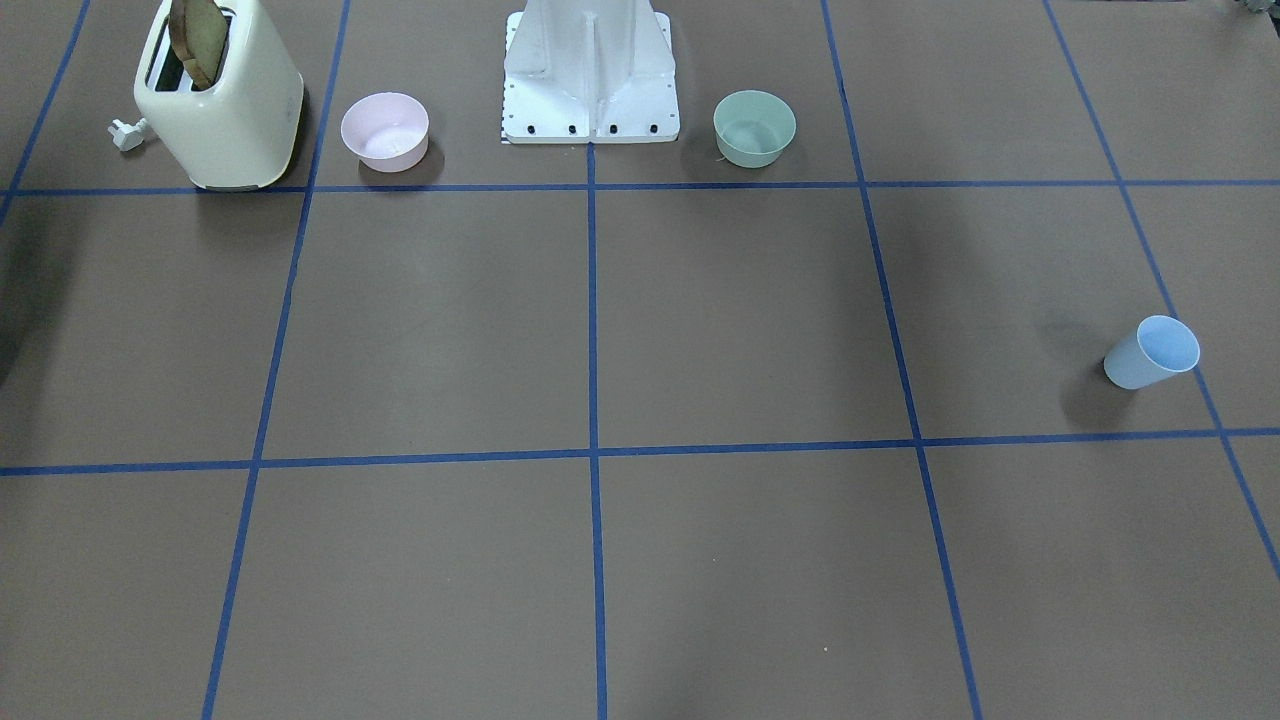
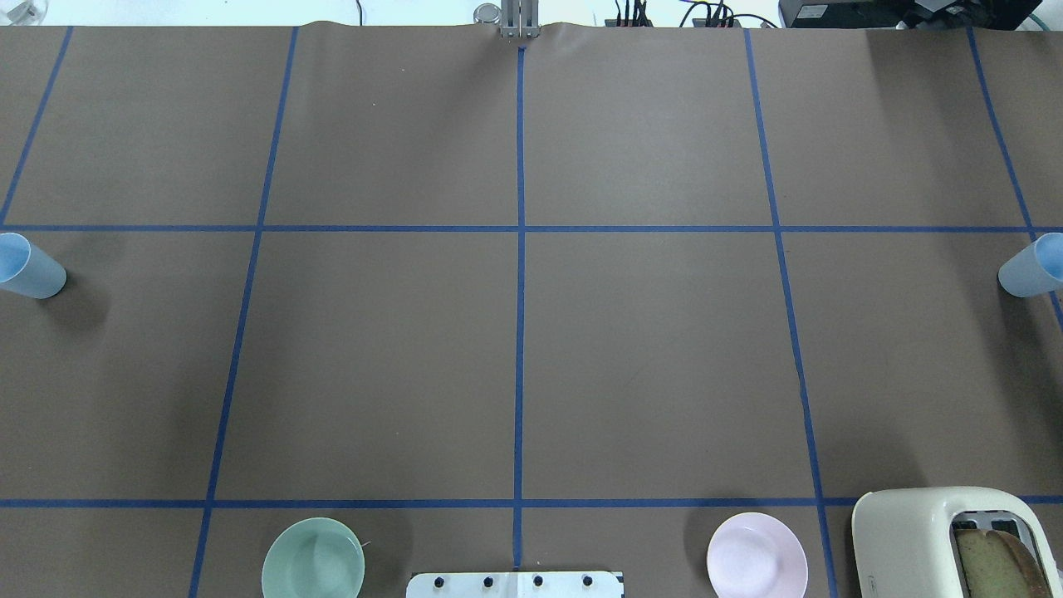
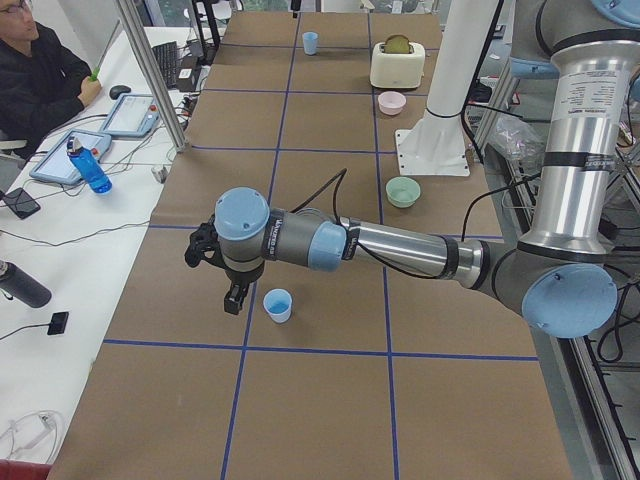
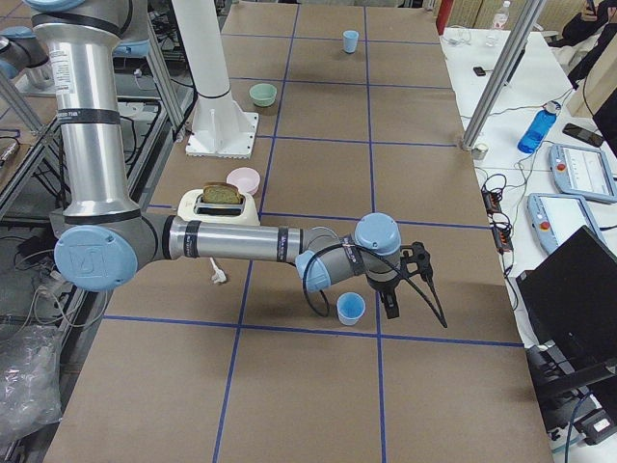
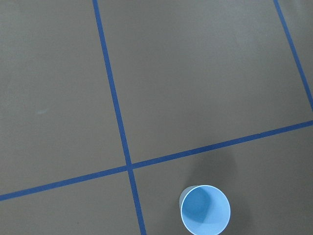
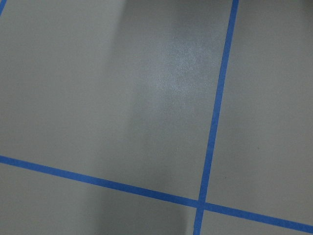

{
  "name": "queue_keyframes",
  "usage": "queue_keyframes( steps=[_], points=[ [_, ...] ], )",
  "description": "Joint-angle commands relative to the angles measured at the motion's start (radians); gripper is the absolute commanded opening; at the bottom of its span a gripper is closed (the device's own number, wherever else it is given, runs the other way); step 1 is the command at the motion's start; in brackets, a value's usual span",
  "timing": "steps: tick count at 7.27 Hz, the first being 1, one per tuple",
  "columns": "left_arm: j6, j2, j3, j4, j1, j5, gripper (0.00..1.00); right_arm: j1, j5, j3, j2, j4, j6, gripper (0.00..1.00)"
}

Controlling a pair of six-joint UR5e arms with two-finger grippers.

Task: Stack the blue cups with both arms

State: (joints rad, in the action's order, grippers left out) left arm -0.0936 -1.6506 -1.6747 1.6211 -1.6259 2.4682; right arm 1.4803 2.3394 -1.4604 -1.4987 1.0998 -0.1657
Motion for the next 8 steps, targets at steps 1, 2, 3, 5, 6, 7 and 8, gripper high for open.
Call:
queue_keyframes(
  steps=[1, 2, 3, 5, 6, 7, 8],
  points=[
    [0.0, 0.002, -0.003, 0.0, 0.0, 0.0, 0.98, 0.0, 0.0, 0.0, 0.002, 0.0, 0.0, 1.0],
    [0.0, 0.002, -0.003, 0.002, 0.0, 0.0, 0.98, 0.0, 0.003, -0.021, 0.002, -0.001, -0.002, 1.0],
    [0.0, 0.002, -0.008, 0.002, 0.0, 0.0, 0.98, -0.002, -0.018, -0.047, 0.005, -0.002, -0.009, 1.0],
    [0.003, -0.003, -0.008, 0.002, 0.003, 0.0, 0.98, -0.002, -0.034, -0.023, -0.009, 0.0, -0.015, 1.0],
    [0.002, -0.005, -0.008, 0.005, 0.008, 0.0, 0.98, -0.003, -0.025, -0.023, -0.023, 0.0, -0.017, 1.0],
    [0.002, -0.011, -0.002, 0.005, 0.02, 0.0, 0.98, -0.027, -0.029, -0.018, -0.043, 0.002, -0.017, 1.0],
    [0.049, -0.017, 0.001, 0.011, 0.065, -0.012, 0.98, -0.04, -0.028, -0.009, -0.057, 0.0, -0.015, 1.0]
  ],
)
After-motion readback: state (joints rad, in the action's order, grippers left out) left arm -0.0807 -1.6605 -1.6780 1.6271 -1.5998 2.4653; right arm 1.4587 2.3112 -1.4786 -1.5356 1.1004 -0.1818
